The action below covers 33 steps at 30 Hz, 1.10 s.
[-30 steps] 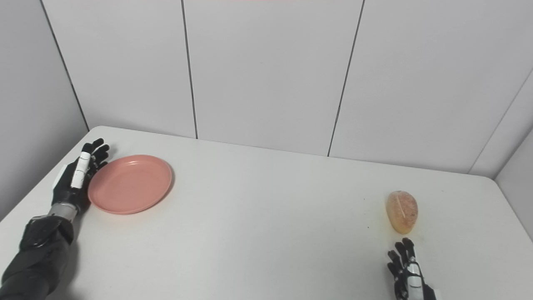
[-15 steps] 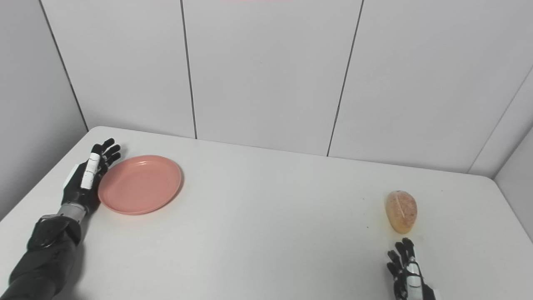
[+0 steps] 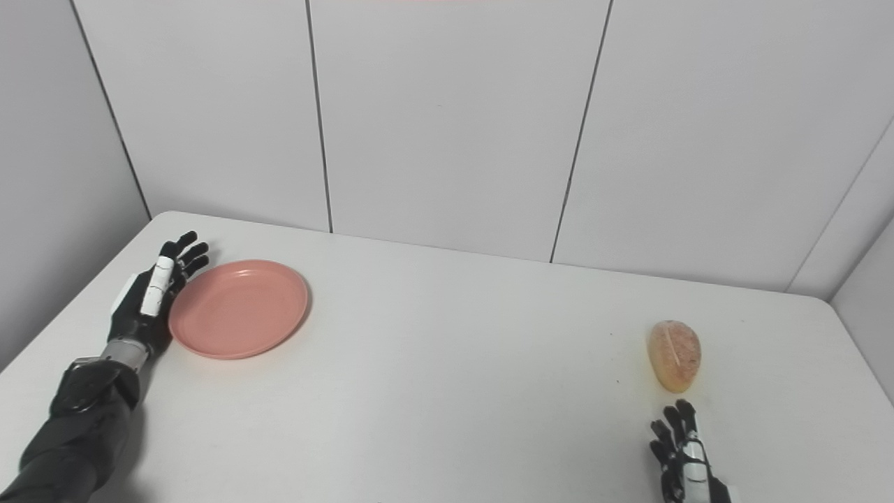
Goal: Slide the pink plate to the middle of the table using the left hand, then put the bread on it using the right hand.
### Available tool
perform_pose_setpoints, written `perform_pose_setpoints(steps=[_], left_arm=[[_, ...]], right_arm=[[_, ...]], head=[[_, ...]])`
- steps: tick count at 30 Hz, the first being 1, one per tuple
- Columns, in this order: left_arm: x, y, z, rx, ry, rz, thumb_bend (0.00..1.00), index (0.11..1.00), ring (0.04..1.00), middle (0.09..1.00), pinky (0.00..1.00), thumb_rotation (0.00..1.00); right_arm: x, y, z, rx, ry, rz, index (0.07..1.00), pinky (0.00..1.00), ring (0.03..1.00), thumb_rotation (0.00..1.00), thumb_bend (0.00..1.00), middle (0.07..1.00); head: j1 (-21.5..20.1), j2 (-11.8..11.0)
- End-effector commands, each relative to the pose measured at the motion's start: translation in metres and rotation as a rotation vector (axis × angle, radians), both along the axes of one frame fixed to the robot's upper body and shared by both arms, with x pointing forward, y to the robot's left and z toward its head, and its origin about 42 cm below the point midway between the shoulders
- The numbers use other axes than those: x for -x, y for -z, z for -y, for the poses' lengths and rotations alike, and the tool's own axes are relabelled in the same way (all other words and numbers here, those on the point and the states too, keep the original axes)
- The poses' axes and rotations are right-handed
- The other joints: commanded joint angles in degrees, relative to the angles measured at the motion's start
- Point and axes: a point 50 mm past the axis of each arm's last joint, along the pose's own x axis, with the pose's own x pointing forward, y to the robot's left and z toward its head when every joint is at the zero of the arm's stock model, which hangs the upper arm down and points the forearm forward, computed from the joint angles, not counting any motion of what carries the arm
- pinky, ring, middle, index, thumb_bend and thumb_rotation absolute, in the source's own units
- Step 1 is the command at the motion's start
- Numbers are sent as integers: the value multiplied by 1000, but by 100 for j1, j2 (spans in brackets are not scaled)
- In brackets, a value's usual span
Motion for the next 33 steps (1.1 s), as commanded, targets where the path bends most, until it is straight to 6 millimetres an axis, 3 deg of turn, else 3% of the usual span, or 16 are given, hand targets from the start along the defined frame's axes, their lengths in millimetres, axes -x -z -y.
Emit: perform_pose_setpoints(steps=[1,5,16,22,33], left_arm=[[-10,-3,16,24,23,14,994,900,944,919,806,837],[-11,1,23,28,31,5,999,908,945,922,802,844],[-16,6,47,46,63,10,899,901,928,906,818,868],[-20,3,62,27,77,24,910,897,915,899,777,865],[-21,3,87,27,128,31,918,890,907,882,800,854]], right_arm=[[11,19,-5,-15,-24,-122,989,976,951,1000,733,971],[12,19,-5,-10,-23,-122,992,974,951,1000,737,972],[12,18,-7,-11,-22,-122,990,968,943,1000,737,965],[12,17,-9,-13,-25,-119,991,974,946,1000,745,970],[11,17,-10,-5,-18,-116,988,953,938,1000,761,964]], head=[[5,7],[6,3],[-26,24],[-54,31],[-80,48]])
